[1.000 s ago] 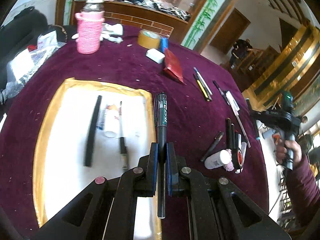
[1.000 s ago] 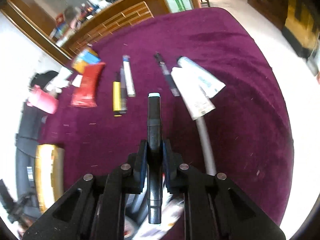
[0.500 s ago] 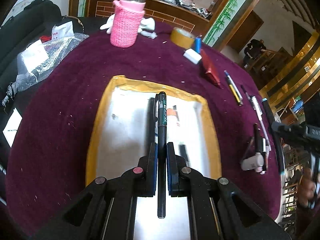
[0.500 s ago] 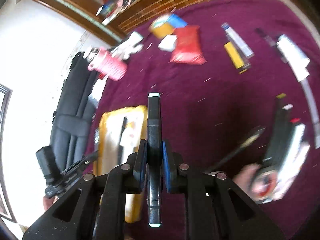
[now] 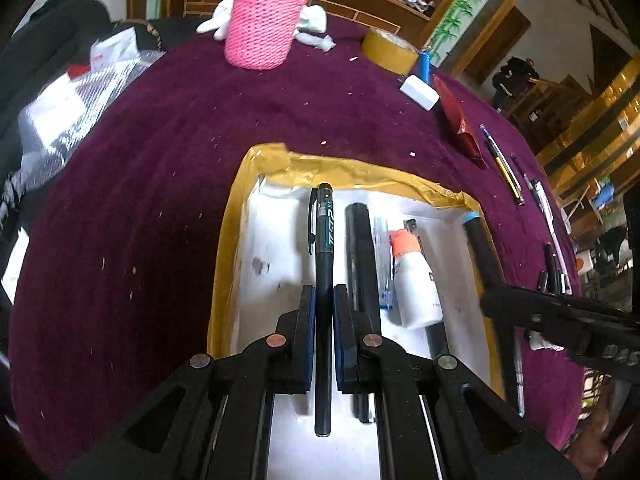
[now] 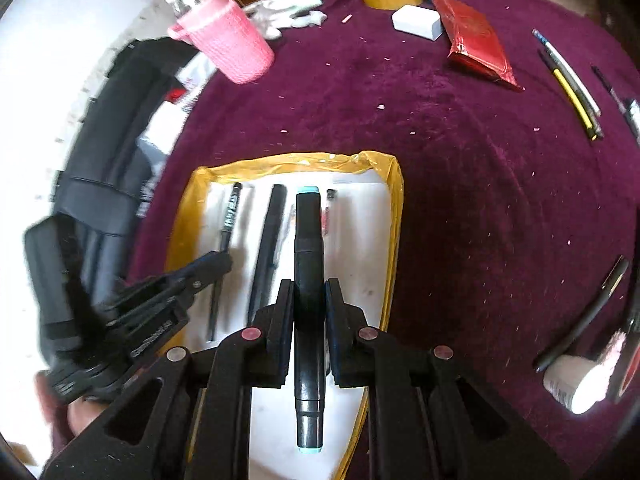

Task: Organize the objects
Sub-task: 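Carry both items over the tray and open both tools to drop them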

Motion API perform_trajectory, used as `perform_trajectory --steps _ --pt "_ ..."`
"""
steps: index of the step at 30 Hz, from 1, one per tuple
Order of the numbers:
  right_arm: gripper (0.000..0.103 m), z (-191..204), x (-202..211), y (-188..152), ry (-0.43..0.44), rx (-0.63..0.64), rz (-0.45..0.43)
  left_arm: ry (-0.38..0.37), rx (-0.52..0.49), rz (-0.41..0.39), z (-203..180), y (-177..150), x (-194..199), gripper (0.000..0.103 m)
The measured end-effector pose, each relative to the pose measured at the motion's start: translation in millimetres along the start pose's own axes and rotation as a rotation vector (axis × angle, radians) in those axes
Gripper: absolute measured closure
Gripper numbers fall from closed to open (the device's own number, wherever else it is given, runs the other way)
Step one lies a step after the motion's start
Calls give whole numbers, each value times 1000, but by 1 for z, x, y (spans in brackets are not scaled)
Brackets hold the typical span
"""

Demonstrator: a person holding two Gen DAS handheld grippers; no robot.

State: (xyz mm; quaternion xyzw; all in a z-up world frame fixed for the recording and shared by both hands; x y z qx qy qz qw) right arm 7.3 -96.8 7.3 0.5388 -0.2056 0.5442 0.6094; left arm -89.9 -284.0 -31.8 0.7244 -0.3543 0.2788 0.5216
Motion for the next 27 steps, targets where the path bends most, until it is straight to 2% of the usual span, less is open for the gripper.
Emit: perform_trajectory --steps 5,12,15,16,19,25,27 --pt "90 -3 -17 6 -106 45 1 -7 -40 4 -6 -2 -3 98" --pt "90 -12 -25 5 -166 44 11 -9 -44 -3 -10 -4 -5 97" --pt "90 -10 -23 5 -175 46 11 -19 -40 -7 -12 -2 -1 89" --pt "90 -9 -23 6 -182 53 11 -22 -40 -9 -13 -1 0 84" --pt "90 -8 -23 7 -187 58 8 -14 -45 -30 -16 2 11 57" --pt "88 -6 -6 14 -168 44 -44 0 12 -49 -11 7 34 55" --pt "83 -4 9 19 -164 53 -89 9 37 -55 -9 7 42 55"
Point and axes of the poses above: each gripper's, at about its wrist camera, not at the fingertips, and x roughly against the way its jaws point, z to its left, y to its top, the point moved 7 cm from there along -x, roughly the way its jaws point, and after that the axes turned 10 degrees about -z, right-handed, at the moved point
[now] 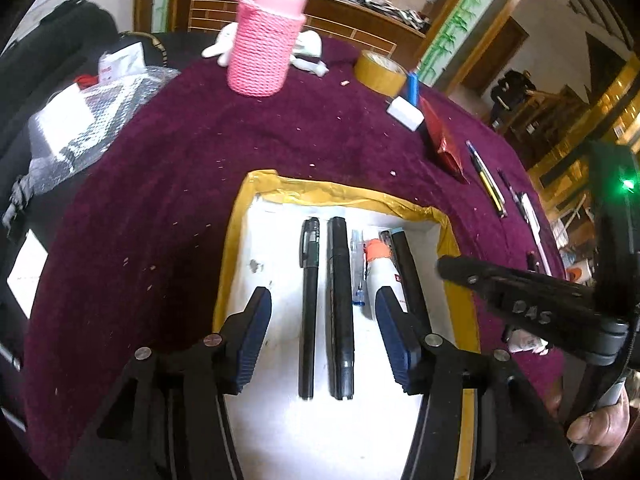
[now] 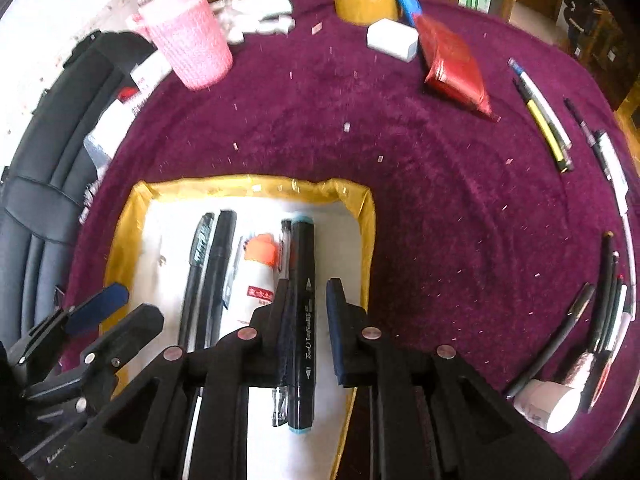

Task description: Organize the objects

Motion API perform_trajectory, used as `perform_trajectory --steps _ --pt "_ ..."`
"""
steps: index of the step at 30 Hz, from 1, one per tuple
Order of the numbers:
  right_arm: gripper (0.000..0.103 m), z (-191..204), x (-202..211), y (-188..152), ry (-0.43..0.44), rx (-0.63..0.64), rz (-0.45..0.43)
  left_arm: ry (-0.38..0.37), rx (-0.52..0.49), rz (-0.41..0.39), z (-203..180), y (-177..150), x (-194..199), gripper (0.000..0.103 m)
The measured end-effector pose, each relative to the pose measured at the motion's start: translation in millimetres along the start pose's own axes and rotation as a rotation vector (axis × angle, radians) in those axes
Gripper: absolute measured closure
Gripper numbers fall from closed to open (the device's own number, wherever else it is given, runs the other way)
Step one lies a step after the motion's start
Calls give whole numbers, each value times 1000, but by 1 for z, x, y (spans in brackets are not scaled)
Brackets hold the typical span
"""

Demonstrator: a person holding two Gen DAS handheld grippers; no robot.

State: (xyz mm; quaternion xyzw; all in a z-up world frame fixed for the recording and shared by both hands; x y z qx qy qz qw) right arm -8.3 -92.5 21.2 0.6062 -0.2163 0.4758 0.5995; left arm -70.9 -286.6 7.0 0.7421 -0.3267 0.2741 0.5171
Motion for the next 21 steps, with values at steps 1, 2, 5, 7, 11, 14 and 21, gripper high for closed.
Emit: perform_trajectory --steps 1,2,5,7,11,14,21 --pt "81 -1 6 2 -2 4 -16 5 15 -3 1 0 4 55" --pt "76 -3 15 4 -7 9 -39 8 31 -6 0 -1 8 54" --pt "64 -12 42 8 -29 18 -107 4 70 -26 -4 0 21 54" --pt "60 -19 60 10 -47 27 -157 -6 83 -46 -12 2 30 54" --pt "49 -39 107 7 -159 76 -330 -46 87 -114 -39 7 54 51" --pt "11 -68 126 -4 -241 82 -401 -77 64 -130 -66 8 62 50" --pt "11 -184 136 -36 -230 -171 -291 -107 -21 -80 -135 -11 55 50"
Point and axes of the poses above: each gripper's, at about its wrist camera, not at the fingertips, and x roughly against the way its jaws point, z to its left, y to its top, the point moved 7 cm from there along -x, roughly the way its jaws point, and after that the axes turned 10 degrees about -z, right-handed, at the moved point
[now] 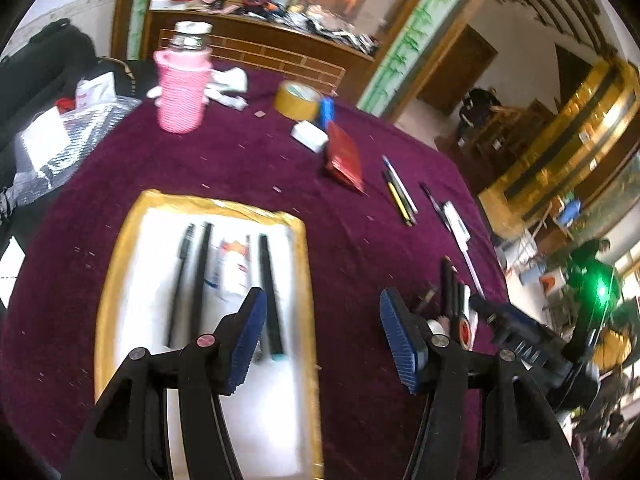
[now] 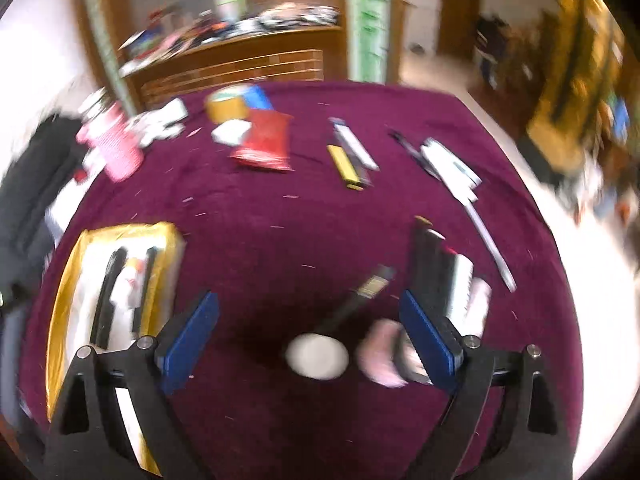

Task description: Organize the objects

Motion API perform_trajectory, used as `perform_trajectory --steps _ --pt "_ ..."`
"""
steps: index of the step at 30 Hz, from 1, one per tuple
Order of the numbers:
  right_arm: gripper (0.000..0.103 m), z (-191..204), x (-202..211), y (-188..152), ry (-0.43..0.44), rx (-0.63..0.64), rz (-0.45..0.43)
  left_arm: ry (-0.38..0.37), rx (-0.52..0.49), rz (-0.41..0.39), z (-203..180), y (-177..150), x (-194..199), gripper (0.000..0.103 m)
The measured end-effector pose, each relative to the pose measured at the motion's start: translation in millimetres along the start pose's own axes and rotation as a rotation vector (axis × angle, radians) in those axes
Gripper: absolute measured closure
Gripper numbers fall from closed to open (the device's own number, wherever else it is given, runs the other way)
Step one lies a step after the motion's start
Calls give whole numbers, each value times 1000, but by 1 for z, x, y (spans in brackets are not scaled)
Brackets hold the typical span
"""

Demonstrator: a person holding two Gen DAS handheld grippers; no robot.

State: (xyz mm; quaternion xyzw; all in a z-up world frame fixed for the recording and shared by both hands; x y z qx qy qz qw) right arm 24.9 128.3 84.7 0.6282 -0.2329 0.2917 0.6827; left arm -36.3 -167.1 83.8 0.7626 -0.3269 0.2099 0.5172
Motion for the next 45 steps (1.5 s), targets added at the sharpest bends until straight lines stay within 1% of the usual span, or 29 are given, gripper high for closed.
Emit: perform_trajectory --steps 3,8,10,12,16,18,22,24,26,28,29,31,34,38,40,42,43,44,45 --pt "11 -52 8 2 -43 -67 -7 -6 -22 25 -24 -11 -5 50" --pt "11 -141 13 -13 -97 -239 43 -27 -85 58 -76 -32 -13 50" --pt "11 -164 12 -20 -98 -275 63 -44 -115 68 -95 -40 -17 50" --pt "11 -177 12 -26 -93 -286 78 -56 -149 79 -115 -46 -24 50" --pt "11 -196 13 -32 -81 -274 89 -99 -196 113 -153 -57 -40 50" --pt "11 -204 16 -35 -82 -268 92 -100 -233 124 -170 -63 -49 50" --pt "11 -219 12 -45 -70 -263 117 -111 -297 172 -198 -79 -72 50" --pt "11 -223 9 -48 -66 -265 129 -96 -342 191 -210 -83 -85 50" --pt "11 -229 6 -52 -61 -266 140 -81 -374 203 -215 -83 -94 50" --pt "11 -233 4 -54 -57 -269 146 -69 -384 217 -217 -81 -107 50" --pt "11 -235 3 -55 -54 -271 150 -56 -384 238 -217 -81 -117 50" --pt "11 -239 3 -58 -51 -271 156 -25 -365 280 -212 -84 -132 50" --pt "11 -244 4 -62 -52 -272 158 -20 -339 322 -207 -94 -146 51" --pt "11 -253 4 -64 -52 -280 165 -4 -409 333 -212 -107 -156 51" --pt "11 -257 4 -65 -50 -289 170 -2 -426 334 -216 -109 -158 51" --pt "11 -258 3 -64 -46 -292 172 -13 -440 339 -219 -111 -159 54" --pt "11 -258 3 -64 -44 -289 173 -17 -456 335 -222 -112 -158 61" --pt "11 -257 2 -63 -42 -285 173 -16 -472 334 -224 -113 -159 65" --pt "11 -256 2 -63 -41 -280 173 -13 -488 332 -225 -113 -159 66"
Point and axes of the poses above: each gripper's, at about its wrist camera, not at the fingertips, and x roughly against the way its jaws point, z to its left, y to its top, the point moved 7 cm from there along -x, roughly the way its jaws point, and after that the axes turned 10 degrees about -z, right-handed, at the moved point
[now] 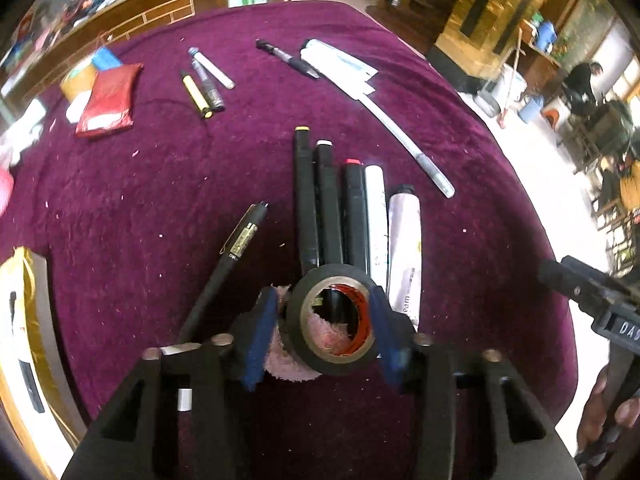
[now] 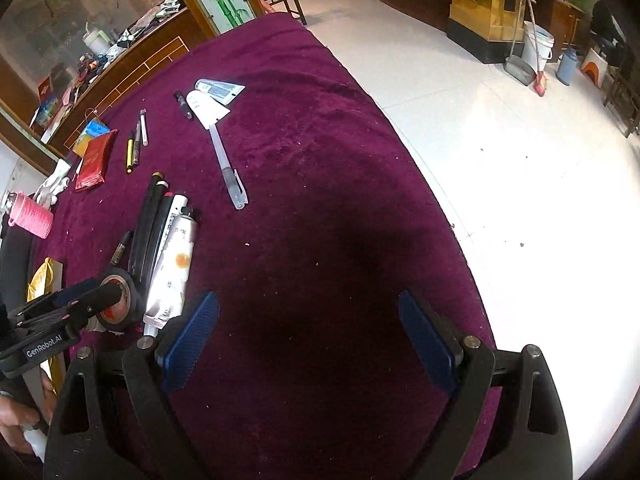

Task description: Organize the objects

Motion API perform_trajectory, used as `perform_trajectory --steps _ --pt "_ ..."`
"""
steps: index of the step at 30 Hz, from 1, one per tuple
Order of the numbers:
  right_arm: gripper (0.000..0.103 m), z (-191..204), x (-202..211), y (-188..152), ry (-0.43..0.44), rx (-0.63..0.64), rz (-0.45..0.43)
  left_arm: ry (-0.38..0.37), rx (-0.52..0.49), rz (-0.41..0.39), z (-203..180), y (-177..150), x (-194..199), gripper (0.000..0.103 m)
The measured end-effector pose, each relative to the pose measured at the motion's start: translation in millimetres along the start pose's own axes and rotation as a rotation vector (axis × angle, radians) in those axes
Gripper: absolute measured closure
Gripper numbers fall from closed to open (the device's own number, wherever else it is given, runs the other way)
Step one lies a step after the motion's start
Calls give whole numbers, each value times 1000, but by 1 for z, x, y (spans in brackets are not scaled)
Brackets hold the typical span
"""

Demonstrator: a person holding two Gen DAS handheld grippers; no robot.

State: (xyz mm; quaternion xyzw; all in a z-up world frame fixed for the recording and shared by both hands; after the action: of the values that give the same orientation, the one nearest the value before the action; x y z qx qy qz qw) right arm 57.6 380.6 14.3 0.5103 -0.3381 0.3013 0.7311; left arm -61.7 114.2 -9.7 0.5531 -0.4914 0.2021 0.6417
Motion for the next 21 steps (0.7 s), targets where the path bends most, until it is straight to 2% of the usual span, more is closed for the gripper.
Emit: perform_trajectory --steps 3,6,10,14,15,16,17,21 --pt "11 5 -1 0 8 16 3 -7 -27 -7 -3 -1 1 70" --pt "11 8 -3 -1 15 23 8 -14 -40 -5 -3 1 -2 78" --pt "11 13 -5 -2 22 31 14 -16 -55 -5 -2 -1 -7 79" --pt "11 19 -7 -1 23 46 18 36 -102 -1 -4 -3 -17 79" --pt "11 20 -7 -1 23 50 18 38 -100 -6 -5 -2 -17 80" --pt "11 21 -7 1 21 56 16 31 -88 -20 -6 -1 -15 88" --pt "11 22 -8 4 20 62 14 15 -71 -34 -7 0 -12 90" --pt "11 26 -10 19 19 73 2 -19 -47 -95 -12 5 6 90"
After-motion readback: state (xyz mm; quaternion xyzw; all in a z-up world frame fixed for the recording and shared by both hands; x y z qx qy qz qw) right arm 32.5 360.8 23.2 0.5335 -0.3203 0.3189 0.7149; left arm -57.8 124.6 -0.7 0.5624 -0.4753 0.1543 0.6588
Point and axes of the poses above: each gripper's, at about its wrist camera, not at the fingertips, and x roughly against the way its jaws point, z to its left, y to its top, the point moved 7 cm from there along -x, roughly the way its jaws point, and after that the axes turned 10 degrees about -z, right-handed, at the moved point
